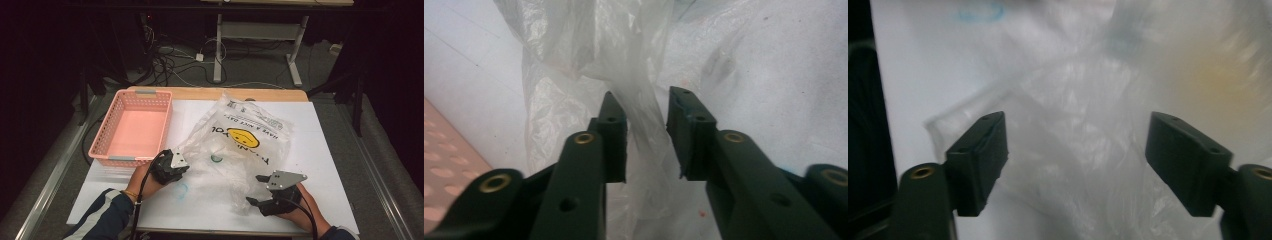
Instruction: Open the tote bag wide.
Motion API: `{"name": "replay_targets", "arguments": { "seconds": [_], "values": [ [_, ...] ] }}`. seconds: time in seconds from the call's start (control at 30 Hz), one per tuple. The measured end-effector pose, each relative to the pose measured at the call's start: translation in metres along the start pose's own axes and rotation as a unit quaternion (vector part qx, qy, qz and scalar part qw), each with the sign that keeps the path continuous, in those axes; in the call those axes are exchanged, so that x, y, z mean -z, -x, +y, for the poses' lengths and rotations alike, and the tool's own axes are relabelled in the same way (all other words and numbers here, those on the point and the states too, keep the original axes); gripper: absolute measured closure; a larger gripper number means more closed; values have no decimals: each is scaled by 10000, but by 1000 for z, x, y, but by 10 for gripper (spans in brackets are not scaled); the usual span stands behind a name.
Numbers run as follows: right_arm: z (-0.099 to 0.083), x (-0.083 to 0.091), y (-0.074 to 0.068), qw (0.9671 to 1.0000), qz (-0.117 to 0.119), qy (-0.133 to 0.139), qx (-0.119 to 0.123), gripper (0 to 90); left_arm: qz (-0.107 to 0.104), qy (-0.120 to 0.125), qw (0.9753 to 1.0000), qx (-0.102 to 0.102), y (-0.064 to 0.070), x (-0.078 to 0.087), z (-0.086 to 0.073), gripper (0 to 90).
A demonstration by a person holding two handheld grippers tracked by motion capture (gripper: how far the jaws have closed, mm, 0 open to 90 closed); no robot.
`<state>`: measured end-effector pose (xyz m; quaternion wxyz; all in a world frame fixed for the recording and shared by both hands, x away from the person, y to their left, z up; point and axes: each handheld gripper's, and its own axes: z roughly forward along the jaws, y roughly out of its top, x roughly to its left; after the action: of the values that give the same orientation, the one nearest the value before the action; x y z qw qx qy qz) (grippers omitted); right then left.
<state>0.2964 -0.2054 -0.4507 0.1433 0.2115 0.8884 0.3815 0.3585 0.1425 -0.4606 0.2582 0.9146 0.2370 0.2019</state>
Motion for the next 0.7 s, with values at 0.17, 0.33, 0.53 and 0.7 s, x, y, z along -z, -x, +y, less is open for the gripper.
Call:
{"name": "replay_targets", "arguments": {
  "seconds": [0.17,0.33,0.53,0.7],
  "values": [
    [-6,-13,5,9989,-27,-460,82,644,27,-42,9999,-87,1,-1,0,797],
    [-5,-10,7,9990,-126,-419,115,855,-16,-2,9999,-135,0,1,0,834],
    [-1,0,7,9991,-364,-161,169,893,66,247,9995,-163,-6,14,1,859],
    [-1,6,12,9986,-534,16,56,894,98,332,9993,-145,-9,18,-1,860]
  ]
}}
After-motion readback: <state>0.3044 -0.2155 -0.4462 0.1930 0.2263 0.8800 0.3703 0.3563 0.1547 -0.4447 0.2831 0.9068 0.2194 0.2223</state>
